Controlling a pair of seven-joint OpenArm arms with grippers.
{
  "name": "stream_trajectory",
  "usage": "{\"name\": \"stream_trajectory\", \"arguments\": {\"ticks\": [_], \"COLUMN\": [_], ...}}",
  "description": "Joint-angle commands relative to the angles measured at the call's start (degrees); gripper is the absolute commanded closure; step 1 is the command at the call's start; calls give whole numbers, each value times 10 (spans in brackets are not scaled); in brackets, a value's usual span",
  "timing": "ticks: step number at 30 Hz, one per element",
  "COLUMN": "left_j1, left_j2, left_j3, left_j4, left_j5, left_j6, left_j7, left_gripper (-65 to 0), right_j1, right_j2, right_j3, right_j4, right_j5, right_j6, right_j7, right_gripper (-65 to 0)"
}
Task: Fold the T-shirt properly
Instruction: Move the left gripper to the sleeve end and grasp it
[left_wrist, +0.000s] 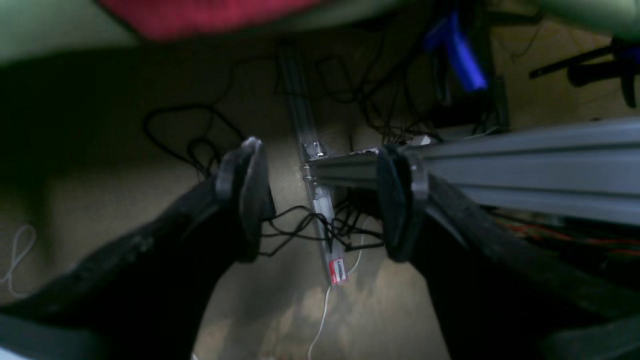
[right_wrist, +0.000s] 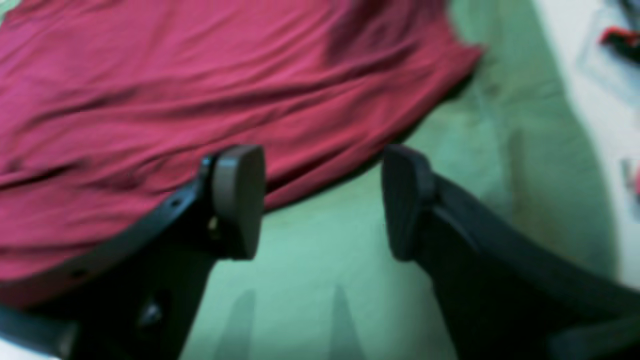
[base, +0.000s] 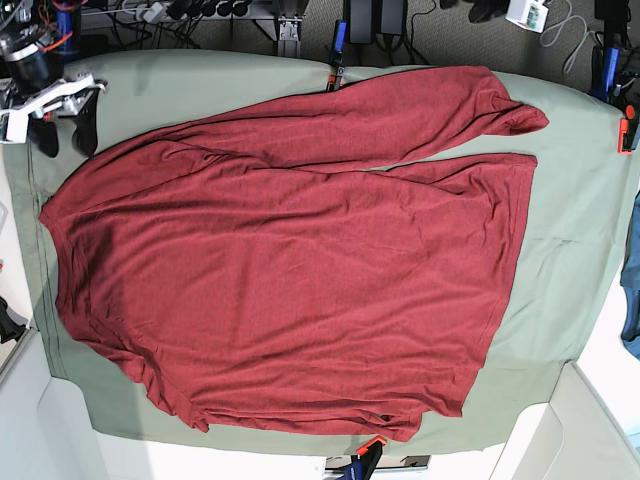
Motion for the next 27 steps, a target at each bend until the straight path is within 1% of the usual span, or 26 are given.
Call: {"name": "stream_trajectory", "arguments": {"ticks": [1,4,9,14,16,17,22,27], "left_j1": [15,26,34,34,33,32,21,6], "left_j2": [-6,-16,-19,-21,-26,-28,-47,-86], "left_j3": [-11,-32,-69,-97,-105,-111,-135,-137], "left_j4": [11,14,14,14,14,14,14,13], "left_j5": [-14,-37,-78,-118,-132,-137,-138,-133], "left_j6": [-6,-6,-6,-6,-6,-6,-6,-6], "left_j7": [-4,-5,-1,9,8,8,7,7], "left_gripper": [-374,-374,-374,-374,-374,-374,-374,-374], "right_j1": [11,48,110,163,176,181,184,184], "right_j2": [5,5,5,5,5,4,4,4], "right_j3": [4,4,4,4,4,4,3,3], "right_j4": [-2,-45,-127,-184,-200,-205,-207,-207], "right_j5": [-1,-6,7,9,14,13,8,-2], "right_j6": [-6,-19,-18,-17,-8,-3,-3,-3], "right_j7": [12,6,3,-14,-19,-20,-22,-22], "right_gripper": [-376,-375,-376,-375,-375,-375,-375,-375]}}
